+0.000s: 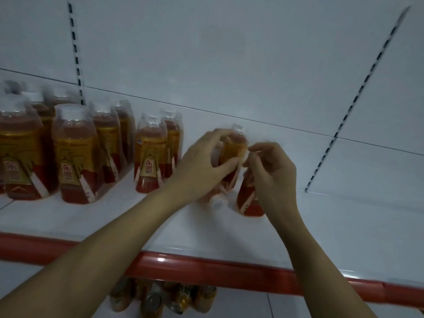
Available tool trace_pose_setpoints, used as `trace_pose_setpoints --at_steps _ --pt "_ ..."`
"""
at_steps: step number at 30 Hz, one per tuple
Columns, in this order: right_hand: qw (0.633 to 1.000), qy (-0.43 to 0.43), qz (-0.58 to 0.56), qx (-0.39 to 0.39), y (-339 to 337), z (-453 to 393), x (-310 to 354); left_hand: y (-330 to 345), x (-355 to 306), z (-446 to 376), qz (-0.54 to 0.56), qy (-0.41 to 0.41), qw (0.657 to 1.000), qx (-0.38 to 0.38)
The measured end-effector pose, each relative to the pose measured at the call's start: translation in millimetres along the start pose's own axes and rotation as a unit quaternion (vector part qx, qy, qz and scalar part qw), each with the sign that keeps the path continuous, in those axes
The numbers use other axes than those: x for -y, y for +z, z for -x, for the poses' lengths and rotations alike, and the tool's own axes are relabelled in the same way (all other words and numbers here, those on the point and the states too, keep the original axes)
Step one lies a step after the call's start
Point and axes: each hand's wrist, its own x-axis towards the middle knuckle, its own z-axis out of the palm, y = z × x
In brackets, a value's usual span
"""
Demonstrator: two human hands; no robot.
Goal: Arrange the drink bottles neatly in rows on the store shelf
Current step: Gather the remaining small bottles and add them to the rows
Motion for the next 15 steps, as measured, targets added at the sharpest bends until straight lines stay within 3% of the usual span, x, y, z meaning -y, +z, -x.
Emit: trace_pose_setpoints --at_steps 4,7,11,15 --pt "0.997 0.047 0.002 -0.053 -42 5 -30 51 -5 -13 0.083 -0.096 0.991 0.036" --pt "0.985 0.151 0.004 0.079 -65 3 -63 78 -9 -24 0.12 -0.131 0.983 0.039" --pt "0.937 0.237 -0.03 0.255 -70 6 -91 103 -18 -27 0.106 -0.14 0.984 0.036" --pt "0.938 0.241 -0.058 0.243 -64 14 -106 118 -24 -19 0.061 -0.138 0.988 -0.036"
